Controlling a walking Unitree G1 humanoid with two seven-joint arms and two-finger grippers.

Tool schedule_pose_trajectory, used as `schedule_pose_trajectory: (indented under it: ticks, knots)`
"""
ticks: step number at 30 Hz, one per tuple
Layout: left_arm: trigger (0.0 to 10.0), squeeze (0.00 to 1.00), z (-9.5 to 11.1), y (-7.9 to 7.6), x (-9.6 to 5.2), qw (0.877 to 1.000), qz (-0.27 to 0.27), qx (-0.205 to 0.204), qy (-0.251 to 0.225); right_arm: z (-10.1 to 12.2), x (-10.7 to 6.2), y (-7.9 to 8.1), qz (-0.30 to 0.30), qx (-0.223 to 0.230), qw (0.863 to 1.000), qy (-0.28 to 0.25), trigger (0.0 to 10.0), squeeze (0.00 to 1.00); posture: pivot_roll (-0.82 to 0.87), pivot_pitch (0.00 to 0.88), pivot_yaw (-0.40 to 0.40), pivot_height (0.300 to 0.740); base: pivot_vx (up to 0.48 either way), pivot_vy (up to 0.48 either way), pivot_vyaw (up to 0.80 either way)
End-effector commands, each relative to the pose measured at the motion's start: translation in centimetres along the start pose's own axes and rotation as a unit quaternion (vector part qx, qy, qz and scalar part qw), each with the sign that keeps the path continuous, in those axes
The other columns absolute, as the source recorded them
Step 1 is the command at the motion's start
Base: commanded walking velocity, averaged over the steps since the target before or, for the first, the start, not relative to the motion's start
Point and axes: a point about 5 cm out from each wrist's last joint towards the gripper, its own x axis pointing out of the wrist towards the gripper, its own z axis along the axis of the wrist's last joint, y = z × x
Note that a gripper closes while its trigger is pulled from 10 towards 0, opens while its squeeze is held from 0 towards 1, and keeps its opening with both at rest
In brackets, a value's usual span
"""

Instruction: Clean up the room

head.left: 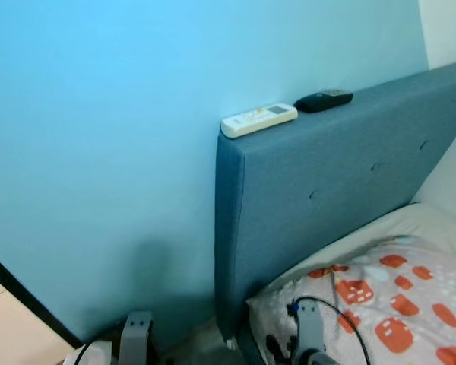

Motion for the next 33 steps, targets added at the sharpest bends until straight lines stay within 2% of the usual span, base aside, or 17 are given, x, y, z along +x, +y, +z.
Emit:
schedule_pose_trajectory:
  ticks: [1,3,8,13,17,26,33]
  knots:
    - [10.0,0.0,-1.1,-0.2,0.0,1.0,0.001,-0.01,0.018,-0.3,-0.1,-0.5,-0.01,-0.009,1.0,0.004,10.0,0.0,0.02,0.0,-0.021,0.708,-0.48,0.0,0.0]
    - [10.0,0.0,-1.1,-0.2,0.0,1.0,0.002,-0.012,0.017,-0.2,-0.2,-0.9,-0.017,-0.007,1.0,0.004,10.0,0.0,0.02,0.0,-0.019,0.708,-0.48,0.0,0.0]
    - [10.0,0.0,-1.4,-0.1,-0.1,1.0,0.007,0.003,0.023,-0.2,-0.4,-2.2,-0.046,0.002,0.999,0.006,10.0,0.0,0.01,0.0,-0.005,0.708,0.0,0.0,0.0]
    - [10.0,0.0,-1.3,0.0,-0.1,1.0,0.006,0.004,0.022,-0.4,-0.5,-2.5,-0.056,0.004,0.998,0.009,10.0,0.0,0.0,0.0,-0.001,0.708,0.0,0.0,0.0]
    - [10.0,0.0,-0.9,0.2,-0.1,1.0,0.004,0.012,0.018,-1.5,-0.9,-2.8,-0.066,0.007,0.997,0.026,10.0,0.0,0.0,0.0,0.003,0.708,0.0,0.0,0.0]
    - [10.0,0.0,-0.7,0.9,-0.3,1.0,0.015,0.001,0.014,-2.5,-0.9,-2.5,-0.078,0.016,0.996,0.043,10.0,0.0,0.01,0.0,0.013,0.708,0.0,0.0,0.0]
    - [10.0,0.0,-0.6,2.2,-0.7,0.999,0.038,-0.002,0.013,-4.2,-0.9,-1.0,-0.062,0.013,0.995,0.073,10.0,0.0,0.03,0.0,0.019,0.718,0.0,0.0,0.0]
